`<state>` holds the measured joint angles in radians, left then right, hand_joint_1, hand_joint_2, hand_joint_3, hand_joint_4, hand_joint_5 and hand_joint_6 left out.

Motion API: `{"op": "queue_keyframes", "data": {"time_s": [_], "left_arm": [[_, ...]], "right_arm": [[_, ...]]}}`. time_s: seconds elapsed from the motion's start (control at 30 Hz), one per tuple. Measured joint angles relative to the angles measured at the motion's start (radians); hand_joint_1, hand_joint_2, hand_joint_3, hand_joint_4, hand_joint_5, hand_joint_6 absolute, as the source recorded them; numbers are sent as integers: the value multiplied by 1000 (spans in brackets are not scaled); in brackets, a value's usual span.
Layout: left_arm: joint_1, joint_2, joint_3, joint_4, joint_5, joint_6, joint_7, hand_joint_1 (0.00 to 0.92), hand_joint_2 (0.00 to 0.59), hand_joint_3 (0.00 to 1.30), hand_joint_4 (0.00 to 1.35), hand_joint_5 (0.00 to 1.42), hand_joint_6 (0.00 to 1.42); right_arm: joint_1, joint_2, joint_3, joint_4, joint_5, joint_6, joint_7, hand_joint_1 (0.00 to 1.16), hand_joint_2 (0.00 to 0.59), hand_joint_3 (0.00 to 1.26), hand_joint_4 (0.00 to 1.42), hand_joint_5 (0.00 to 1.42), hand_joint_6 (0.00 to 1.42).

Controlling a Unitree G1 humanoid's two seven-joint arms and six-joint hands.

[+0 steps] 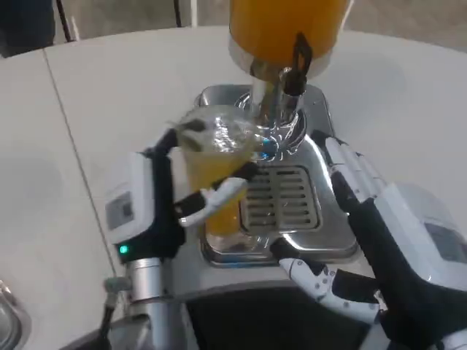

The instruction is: Grasp the cup under the faucet to collect the drink, then remove the cup.

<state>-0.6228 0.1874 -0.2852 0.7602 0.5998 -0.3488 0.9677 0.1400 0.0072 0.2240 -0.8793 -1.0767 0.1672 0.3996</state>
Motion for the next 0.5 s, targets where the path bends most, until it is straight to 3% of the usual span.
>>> {"op": "queue_keyframes", "data": {"time_s": [0.23,0.5], "left_arm": [[56,39,22,-90,17,12,-40,550,80,1170,1179,1424,1424],[110,135,39,-150,40,-15,-94,550,80,1166,1170,1424,1424]], "right_arm": [[-1,-9,1,9,2,-12,-26,534,369,0,0,3,129],[34,-23,51,8,-106,-63,-60,519,388,0,0,0,112]]}}
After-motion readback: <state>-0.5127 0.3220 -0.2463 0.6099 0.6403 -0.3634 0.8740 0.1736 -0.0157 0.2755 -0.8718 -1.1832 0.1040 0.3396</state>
